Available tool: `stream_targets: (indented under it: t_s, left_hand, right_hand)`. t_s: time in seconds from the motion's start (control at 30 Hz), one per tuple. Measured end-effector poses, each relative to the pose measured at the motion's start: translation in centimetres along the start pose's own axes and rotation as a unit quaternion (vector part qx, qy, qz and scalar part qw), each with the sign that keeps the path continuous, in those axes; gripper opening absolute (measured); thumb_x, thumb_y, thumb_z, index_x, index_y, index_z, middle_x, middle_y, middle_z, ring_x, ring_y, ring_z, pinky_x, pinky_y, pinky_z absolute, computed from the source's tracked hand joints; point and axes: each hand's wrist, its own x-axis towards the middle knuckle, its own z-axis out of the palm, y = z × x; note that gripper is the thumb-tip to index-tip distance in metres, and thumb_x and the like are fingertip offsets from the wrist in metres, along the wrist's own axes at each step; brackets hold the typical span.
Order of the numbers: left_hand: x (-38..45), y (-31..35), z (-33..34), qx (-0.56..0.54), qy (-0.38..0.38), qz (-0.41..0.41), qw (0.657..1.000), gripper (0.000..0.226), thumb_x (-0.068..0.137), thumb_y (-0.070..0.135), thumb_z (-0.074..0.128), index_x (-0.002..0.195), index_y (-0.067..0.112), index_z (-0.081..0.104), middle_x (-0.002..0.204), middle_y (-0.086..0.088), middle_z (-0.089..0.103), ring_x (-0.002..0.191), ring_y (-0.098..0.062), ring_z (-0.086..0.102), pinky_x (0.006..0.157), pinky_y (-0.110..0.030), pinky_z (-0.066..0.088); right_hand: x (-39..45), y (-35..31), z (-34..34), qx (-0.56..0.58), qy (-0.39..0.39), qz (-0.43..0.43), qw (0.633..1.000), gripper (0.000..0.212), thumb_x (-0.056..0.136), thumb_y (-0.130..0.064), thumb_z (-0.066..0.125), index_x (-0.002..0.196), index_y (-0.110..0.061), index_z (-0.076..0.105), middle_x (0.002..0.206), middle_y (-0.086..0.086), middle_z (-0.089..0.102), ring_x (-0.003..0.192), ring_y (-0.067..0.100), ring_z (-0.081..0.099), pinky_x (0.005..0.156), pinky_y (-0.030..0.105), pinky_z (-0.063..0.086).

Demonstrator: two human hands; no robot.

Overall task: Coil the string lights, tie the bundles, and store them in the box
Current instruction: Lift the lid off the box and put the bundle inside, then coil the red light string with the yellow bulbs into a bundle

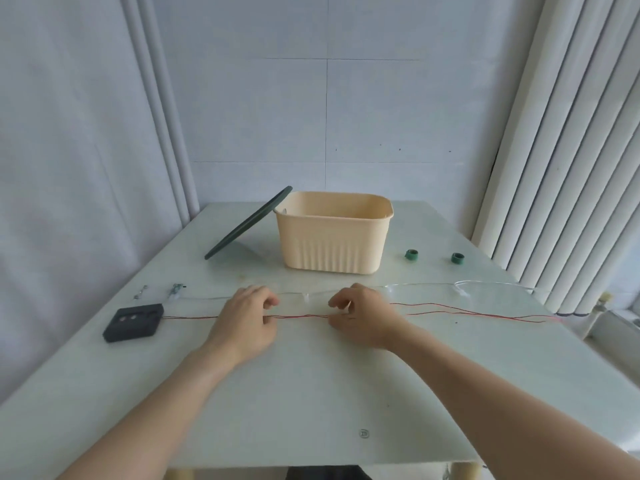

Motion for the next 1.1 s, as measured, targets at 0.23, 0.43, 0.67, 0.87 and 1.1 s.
stream_targets:
  t_s: [0.23, 0.43, 0.67, 0.87, 1.1]
  left_hand:
    - [-2.0, -0.9, 1.4, 0.1, 0.045, 0.02, 0.994, 0.018, 0.077, 0.021, 0.044, 0.082, 0.016, 0.061, 0.082, -0.002, 0.058, 0.086, -0.031, 0.055, 0.075, -0.039, 0.046]
    - [-2.9, -0.3, 1.4, 0.118, 0.016, 0.056, 0.991, 0.04, 0.083, 0.04, 0.021, 0.082, 0.016, 0.053, 0.08, -0.003, 0.057, 0.081, -0.03, 0.055, 0.07, -0.039, 0.045]
    - [-3.9, 0.5, 0.8, 0.15, -0.028, 0.078, 0.985, 0.023, 0.105, 0.03, 0.031, 0.1, 0.016, 0.049, 0.097, -0.002, 0.063, 0.092, -0.029, 0.061, 0.068, -0.038, 0.044]
    - [-2.3, 2.7, -0.8, 0.13, -0.081, 0.0, 0.988, 0.022, 0.103, 0.029, 0.039, 0.087, 0.023, 0.054, 0.088, -0.001, 0.065, 0.082, -0.027, 0.059, 0.067, -0.035, 0.043]
    - [-0.7, 11.4, -4.2, -0.45, -0.278, -0.063, 0.846, 0.026, 0.106, 0.018, 0.039, 0.094, 0.006, 0.058, 0.057, 0.002, 0.035, 0.037, -0.007, 0.02, 0.039, -0.019, 0.013]
  right_hand:
    - [-0.7, -0.3, 1.8, -0.067, 0.065, -0.02, 0.995, 0.017, 0.098, -0.028, 0.056, 0.095, -0.019, 0.069, 0.091, -0.005, 0.053, 0.101, 0.021, 0.046, 0.092, 0.034, 0.038]
    - [-1.7, 0.6, 0.4, -0.158, 0.014, -0.018, 0.987, 0.014, 0.103, -0.014, 0.039, 0.112, -0.015, 0.05, 0.118, 0.009, 0.053, 0.113, 0.03, 0.046, 0.09, 0.036, 0.037]
    - [-3.7, 5.6, -4.9, -0.099, 0.074, 0.124, 0.985, 0.023, 0.103, -0.04, 0.048, 0.105, -0.02, 0.059, 0.089, 0.005, 0.061, 0.081, 0.031, 0.057, 0.068, 0.036, 0.045]
    - [-7.0, 7.7, -7.5, -0.077, 0.013, 0.089, 0.993, 0.032, 0.087, -0.059, 0.065, 0.082, -0.027, 0.063, 0.081, -0.006, 0.054, 0.083, 0.016, 0.052, 0.071, 0.028, 0.041]
    - [-6.2, 3.2, -5.8, -0.012, -0.038, 0.014, 0.999, 0.031, 0.098, -0.045, 0.056, 0.092, -0.018, 0.071, 0.093, -0.001, 0.066, 0.087, 0.018, 0.061, 0.083, 0.033, 0.048]
